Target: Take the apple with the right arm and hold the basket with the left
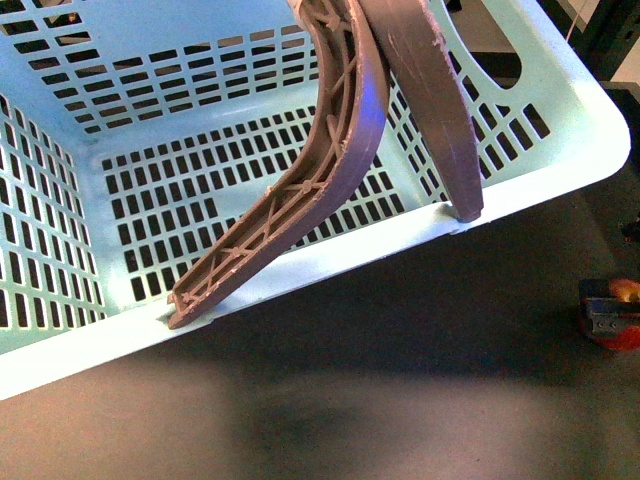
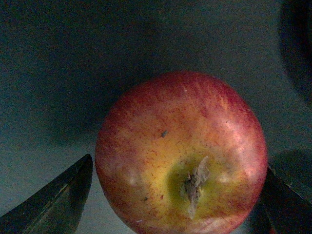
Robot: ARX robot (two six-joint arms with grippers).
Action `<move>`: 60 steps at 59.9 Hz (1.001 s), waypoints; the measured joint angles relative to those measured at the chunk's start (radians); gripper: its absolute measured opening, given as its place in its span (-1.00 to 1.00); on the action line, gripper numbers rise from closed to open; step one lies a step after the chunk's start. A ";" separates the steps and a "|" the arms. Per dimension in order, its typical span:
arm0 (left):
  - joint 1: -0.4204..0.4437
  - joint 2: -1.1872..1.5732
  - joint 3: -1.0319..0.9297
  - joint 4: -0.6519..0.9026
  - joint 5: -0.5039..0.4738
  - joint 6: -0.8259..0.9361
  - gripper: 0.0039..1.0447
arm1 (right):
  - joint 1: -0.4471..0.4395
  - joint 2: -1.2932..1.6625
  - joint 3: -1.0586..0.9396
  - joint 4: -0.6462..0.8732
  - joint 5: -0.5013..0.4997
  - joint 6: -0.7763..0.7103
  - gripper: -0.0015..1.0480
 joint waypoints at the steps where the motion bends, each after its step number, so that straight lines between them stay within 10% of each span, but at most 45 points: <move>1: 0.000 0.000 0.000 0.000 0.000 0.000 -0.50 | 0.000 0.000 0.000 -0.001 0.001 0.002 0.63; 45: 0.000 0.000 0.000 0.000 -0.001 0.000 -0.50 | -0.039 -0.740 -0.267 -0.149 -0.330 -0.029 0.41; 60: 0.000 0.000 0.000 0.000 0.000 0.000 -0.50 | 0.084 -1.236 -0.283 -0.326 -0.407 0.133 0.41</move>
